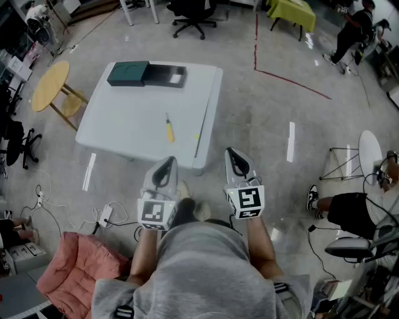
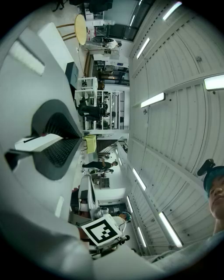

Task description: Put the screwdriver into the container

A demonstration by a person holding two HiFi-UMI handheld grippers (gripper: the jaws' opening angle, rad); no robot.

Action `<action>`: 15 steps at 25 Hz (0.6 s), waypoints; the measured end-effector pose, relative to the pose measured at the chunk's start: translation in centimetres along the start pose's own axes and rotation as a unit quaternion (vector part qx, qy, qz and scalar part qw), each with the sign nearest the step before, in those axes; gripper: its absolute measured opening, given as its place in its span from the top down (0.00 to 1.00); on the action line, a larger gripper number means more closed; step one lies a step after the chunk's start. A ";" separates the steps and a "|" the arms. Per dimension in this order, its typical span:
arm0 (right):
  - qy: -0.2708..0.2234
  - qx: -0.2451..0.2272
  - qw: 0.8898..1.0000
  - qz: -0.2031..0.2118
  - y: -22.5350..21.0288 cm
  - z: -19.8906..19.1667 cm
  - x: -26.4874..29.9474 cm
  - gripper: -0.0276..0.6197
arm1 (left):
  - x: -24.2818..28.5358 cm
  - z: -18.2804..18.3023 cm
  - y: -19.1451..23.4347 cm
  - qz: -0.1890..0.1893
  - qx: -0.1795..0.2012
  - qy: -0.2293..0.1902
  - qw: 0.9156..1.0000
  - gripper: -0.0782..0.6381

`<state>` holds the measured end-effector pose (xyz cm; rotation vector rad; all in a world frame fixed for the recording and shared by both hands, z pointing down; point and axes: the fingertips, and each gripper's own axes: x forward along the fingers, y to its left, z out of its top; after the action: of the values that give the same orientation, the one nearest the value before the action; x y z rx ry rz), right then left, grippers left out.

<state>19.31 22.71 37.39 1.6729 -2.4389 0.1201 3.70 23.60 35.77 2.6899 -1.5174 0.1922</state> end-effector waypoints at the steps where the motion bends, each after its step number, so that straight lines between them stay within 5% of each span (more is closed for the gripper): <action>1: 0.001 -0.001 1.000 0.001 0.0 0.0 0.1 0.95 | 0.1 0.2 0.0 -0.001 -0.002 -0.001 1.000 0.87; 15: 0.019 -0.005 0.999 0.043 1.6 0.4 5.0 0.95 | 1.9 0.1 3.8 0.028 -0.018 0.011 0.999 0.88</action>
<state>16.04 18.68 38.01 1.5470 -2.4810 0.1505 1.46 20.00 35.86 2.6120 -1.5745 0.1959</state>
